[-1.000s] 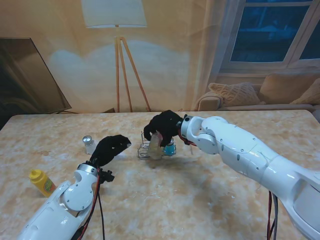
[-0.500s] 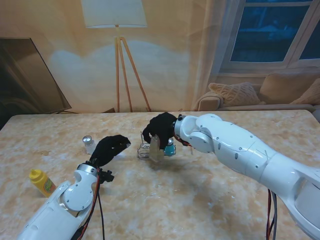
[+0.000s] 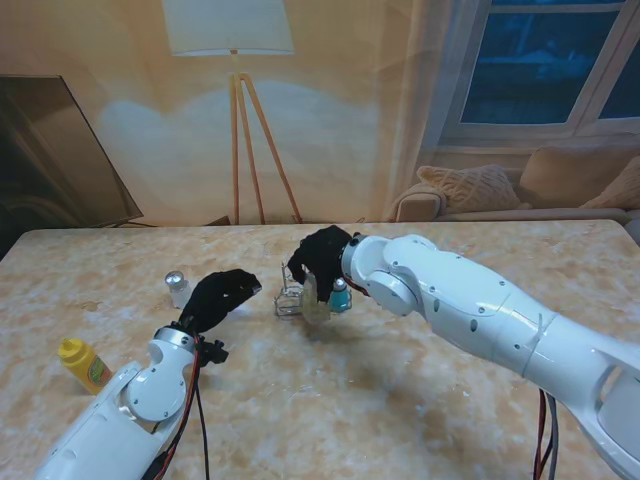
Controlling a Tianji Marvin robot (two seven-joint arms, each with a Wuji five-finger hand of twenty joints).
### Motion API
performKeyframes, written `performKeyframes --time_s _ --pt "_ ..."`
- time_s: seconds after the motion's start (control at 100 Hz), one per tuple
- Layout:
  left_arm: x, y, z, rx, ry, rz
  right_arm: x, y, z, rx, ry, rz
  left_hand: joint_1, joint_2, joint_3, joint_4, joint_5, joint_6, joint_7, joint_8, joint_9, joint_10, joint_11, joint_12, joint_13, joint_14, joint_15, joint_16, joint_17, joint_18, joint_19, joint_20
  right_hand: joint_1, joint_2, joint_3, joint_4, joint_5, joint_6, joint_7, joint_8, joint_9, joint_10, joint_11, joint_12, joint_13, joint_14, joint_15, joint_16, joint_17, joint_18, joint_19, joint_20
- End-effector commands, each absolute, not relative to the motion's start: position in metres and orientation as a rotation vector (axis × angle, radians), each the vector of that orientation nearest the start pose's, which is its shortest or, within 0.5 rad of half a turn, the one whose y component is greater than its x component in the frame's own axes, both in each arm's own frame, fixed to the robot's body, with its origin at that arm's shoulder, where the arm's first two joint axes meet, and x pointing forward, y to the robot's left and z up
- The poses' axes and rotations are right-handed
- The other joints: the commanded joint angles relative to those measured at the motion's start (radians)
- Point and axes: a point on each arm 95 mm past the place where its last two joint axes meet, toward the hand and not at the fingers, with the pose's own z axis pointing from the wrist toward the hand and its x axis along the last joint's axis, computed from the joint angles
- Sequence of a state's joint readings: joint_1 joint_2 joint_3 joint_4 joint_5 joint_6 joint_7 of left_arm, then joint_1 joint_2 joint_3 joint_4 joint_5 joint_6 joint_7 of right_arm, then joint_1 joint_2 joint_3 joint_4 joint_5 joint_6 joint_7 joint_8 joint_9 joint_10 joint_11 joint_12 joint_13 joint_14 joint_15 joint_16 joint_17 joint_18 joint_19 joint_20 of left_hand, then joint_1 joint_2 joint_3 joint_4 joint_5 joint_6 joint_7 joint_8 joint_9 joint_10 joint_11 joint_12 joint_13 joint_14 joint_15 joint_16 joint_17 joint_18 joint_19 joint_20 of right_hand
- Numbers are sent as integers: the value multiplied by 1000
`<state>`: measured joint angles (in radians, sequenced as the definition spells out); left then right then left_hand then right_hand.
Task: Place the seasoning bottles into the rack
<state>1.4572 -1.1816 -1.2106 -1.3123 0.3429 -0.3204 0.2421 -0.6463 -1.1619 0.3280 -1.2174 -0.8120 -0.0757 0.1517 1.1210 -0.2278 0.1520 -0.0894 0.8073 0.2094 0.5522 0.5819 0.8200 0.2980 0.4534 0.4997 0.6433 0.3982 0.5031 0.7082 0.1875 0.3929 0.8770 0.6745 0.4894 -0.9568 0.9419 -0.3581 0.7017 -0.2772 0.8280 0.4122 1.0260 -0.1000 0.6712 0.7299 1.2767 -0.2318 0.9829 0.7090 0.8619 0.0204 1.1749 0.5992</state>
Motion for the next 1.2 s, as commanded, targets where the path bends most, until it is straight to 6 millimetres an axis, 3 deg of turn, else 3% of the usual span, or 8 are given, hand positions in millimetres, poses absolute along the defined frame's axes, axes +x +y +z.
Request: performKeyframes --time_s 0.0,0.47,1.19 --pt "431 16 -350 -1654 896 -2089 512 169 -253 580 2109 1339 4 -18 17 -3 -22 -2 8 -4 6 0 8 7 5 4 -5 24 2 -1 3 3 52 166 78 68 182 -96 260 62 98 -7 176 87 45 -83 12 31 23 12 41 25" --pt "431 16 -350 -1650 892 -2093 506 177 -265 656 1978 1300 2 -22 23 -4 -23 -3 10 -5 6 -3 9 8 5 3 -5 23 2 -3 4 0 14 167 54 83 215 -70 273 87 149 0 202 75 60 -116 112 32 78 6 111 -3" --pt "430 16 -350 -1649 892 -2095 510 181 -277 583 1947 1282 -4 -23 30 -6 -21 -2 12 -6 7 -2 9 7 5 3 -4 23 0 -1 4 -1 -22 170 52 115 212 -81 304 153 151 -16 256 101 60 -167 194 32 101 -13 157 -38"
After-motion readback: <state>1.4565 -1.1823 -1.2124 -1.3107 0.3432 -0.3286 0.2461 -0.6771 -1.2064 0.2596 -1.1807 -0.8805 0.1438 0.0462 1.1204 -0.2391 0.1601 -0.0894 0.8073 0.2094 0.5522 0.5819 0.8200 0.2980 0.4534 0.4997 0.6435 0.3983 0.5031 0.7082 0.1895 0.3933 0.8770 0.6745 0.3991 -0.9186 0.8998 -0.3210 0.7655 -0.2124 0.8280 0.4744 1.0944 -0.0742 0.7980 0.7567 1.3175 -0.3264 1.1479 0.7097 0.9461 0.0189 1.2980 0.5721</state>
